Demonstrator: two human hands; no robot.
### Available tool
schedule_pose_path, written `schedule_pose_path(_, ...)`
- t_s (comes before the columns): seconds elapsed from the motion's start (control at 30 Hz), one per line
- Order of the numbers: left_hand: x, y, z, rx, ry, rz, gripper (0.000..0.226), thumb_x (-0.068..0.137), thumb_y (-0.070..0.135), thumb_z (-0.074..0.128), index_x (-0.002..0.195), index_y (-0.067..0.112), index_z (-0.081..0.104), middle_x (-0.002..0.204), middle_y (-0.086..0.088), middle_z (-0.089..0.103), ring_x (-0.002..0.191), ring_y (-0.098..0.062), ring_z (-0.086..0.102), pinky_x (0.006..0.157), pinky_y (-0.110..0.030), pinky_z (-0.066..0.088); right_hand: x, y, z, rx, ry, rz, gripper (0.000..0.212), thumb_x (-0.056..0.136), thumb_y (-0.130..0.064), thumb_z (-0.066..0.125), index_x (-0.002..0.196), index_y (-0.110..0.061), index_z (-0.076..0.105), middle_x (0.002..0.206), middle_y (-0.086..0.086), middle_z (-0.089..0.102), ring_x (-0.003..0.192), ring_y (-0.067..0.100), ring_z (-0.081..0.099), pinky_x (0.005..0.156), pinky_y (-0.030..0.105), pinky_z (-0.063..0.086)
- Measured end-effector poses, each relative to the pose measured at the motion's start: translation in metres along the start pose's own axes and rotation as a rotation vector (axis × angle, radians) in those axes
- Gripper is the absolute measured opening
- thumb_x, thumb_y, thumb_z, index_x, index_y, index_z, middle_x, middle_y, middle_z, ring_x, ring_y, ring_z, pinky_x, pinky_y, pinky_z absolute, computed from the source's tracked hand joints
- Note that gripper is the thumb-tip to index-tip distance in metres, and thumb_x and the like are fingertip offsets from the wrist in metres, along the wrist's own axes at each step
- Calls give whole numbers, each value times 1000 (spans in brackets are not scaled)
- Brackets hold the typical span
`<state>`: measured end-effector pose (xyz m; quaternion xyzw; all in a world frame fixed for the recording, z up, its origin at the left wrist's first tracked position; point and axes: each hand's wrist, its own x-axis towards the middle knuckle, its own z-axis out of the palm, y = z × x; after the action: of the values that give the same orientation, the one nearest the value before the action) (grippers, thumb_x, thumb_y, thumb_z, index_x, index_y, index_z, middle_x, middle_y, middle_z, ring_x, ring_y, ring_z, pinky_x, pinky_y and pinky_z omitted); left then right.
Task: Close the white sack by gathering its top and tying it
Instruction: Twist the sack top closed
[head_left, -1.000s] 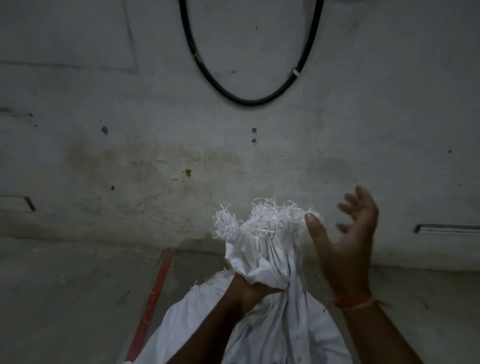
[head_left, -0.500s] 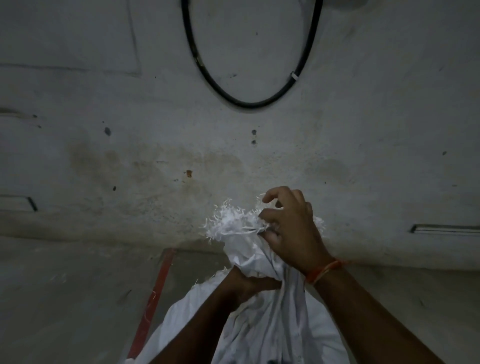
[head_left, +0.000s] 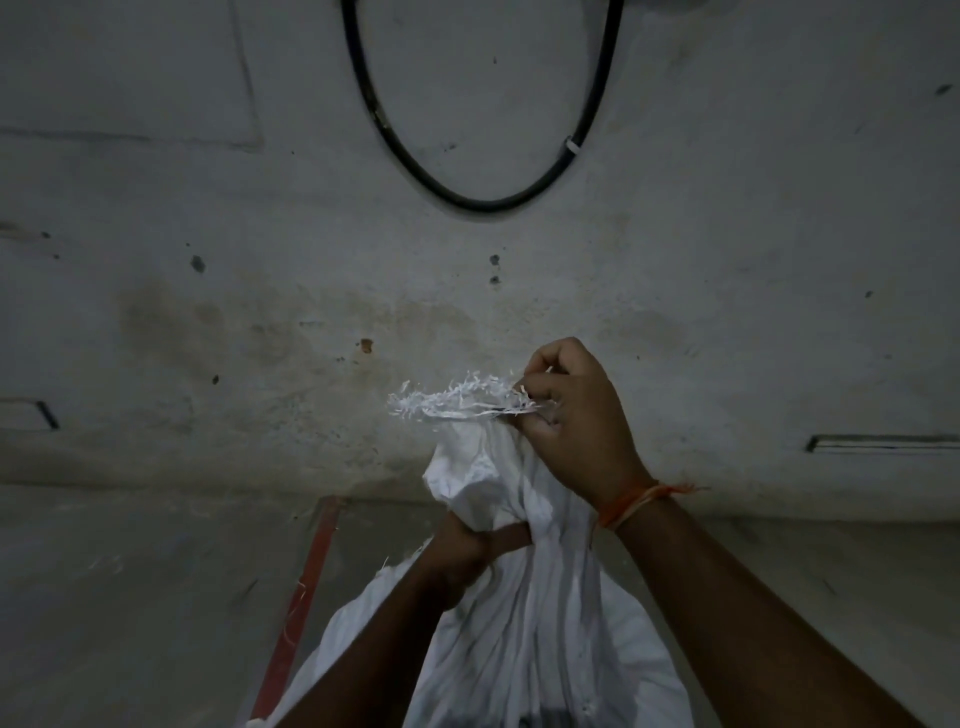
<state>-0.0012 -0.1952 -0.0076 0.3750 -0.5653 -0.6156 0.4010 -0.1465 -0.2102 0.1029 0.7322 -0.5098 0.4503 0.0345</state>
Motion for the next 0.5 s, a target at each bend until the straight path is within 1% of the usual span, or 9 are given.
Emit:
schedule_pose_path(0.1,3,-6,1,-61,19,-12,30,81,5,79,103,22,69,96,15,79,92,-3,74,74,-18,58,-5,0,-3,45,48,44,18,74,-29,83,85,-19,74,104,-2,55,97,20,55,81,31,52)
schedule_pose_path(0.13,4,-9,1,-107,41,-25,34,76,9,81,106,20,69,100,9,79,95,-8,74,78,-23,60,-8,-1,-6,65,53,80,24,74,-35,82,93,-23,73,111,-3,53,105,19,53,87,28,49)
schedule_pose_path(0.2,7,-16,0,-200,136,-35,60,64,24,87,119,15,66,117,-6,75,109,-23,71,95,-42,58,-21,-1,-14,119,105,192,48,76,-46,77,117,-28,62,129,-6,46,119,14,48,96,26,44)
schedule_pose_path(0.27,9,-21,-2,-275,203,-63,84,55,38,92,129,12,61,126,-14,70,116,-30,67,103,-53,51,-53,9,-16,233,245,422,65,77,-55,72,132,-30,49,139,-7,43,124,10,48,97,28,44)
schedule_pose_path(0.3,9,-22,-1,-296,218,-70,88,55,41,92,131,11,60,127,-14,69,117,-30,66,104,-53,51,-74,17,-12,312,293,579,69,74,-60,71,132,-30,48,138,-6,47,122,11,51,95,30,47)
schedule_pose_path(0.33,10,-24,0,-308,217,-73,85,58,39,90,131,9,60,127,-14,69,117,-30,66,104,-52,51,-97,24,-5,401,290,729,71,68,-66,71,127,-30,52,132,-4,54,118,13,56,93,33,50)
schedule_pose_path(0.4,10,-25,4,-347,171,-89,70,67,34,83,127,6,63,123,-16,71,114,-30,68,97,-45,56,-137,30,16,554,136,894,67,64,-71,71,114,-28,61,113,-4,69,105,12,66,87,32,54)
schedule_pose_path(0.47,10,-25,10,-325,128,-158,63,71,40,76,124,7,66,118,-15,74,111,-30,70,88,-40,59,-160,24,38,628,23,895,48,74,-60,72,110,-30,66,102,-8,75,97,7,71,82,30,57)
schedule_pose_path(0.5,9,-24,13,-289,103,-186,65,69,46,75,123,9,67,117,-14,74,111,-29,70,88,-40,59,-163,19,46,638,28,888,38,79,-56,71,108,-31,68,98,-8,76,93,6,71,80,32,59)
